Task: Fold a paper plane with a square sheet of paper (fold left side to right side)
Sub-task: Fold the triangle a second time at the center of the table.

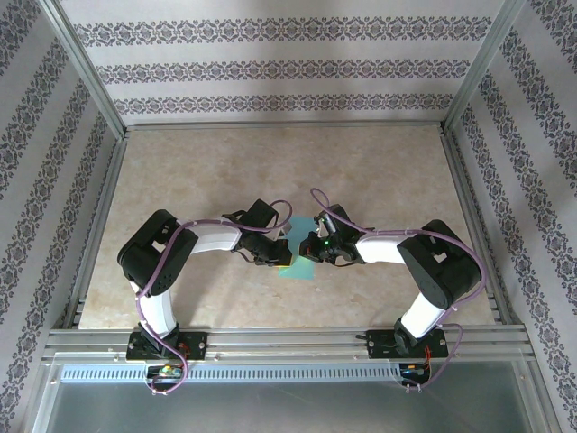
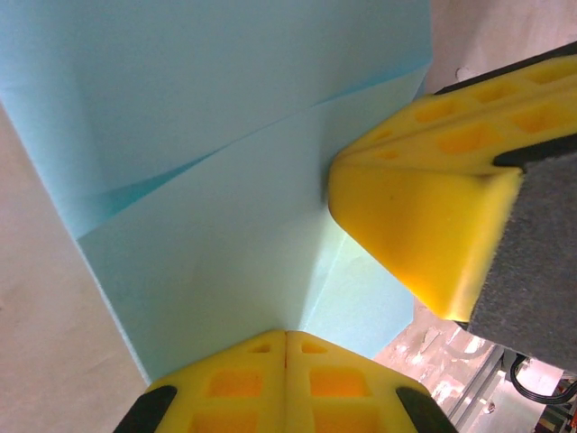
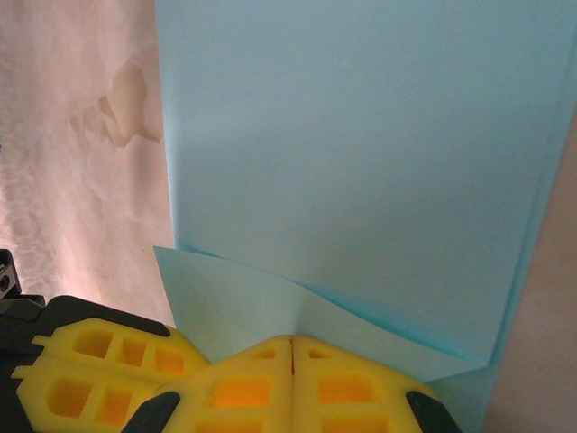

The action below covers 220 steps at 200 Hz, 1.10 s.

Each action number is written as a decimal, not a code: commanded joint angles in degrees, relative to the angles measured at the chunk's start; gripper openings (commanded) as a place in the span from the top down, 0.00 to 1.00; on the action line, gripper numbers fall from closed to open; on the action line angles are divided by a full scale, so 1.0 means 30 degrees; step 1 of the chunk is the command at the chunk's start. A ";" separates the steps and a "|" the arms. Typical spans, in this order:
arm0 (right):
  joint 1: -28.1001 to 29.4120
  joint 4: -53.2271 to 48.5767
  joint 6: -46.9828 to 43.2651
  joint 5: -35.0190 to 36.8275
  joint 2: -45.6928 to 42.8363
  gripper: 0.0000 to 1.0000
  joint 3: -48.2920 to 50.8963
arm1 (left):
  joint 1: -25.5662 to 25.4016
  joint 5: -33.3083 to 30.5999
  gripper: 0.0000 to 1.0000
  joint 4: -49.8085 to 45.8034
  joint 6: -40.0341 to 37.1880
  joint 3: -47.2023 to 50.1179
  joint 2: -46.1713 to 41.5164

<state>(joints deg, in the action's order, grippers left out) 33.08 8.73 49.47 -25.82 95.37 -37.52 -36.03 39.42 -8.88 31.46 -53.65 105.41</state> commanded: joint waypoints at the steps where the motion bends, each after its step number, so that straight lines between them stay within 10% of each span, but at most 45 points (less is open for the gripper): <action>1: -0.0275 -0.1094 -0.0334 -0.0113 -0.0827 1.00 -0.0446 | -0.0207 -0.1099 1.00 -0.1096 -0.0614 0.0260 0.0456; 220: 0.0018 -0.1094 0.0573 0.0200 0.1166 1.00 0.0611 | -0.0206 -0.1061 1.00 -0.1242 -0.0424 0.1542 -0.1862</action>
<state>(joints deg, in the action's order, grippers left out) 34.22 9.76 52.58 -28.60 96.60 -37.47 -36.05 37.85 -7.11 30.70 -49.91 102.30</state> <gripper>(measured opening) 0.060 0.052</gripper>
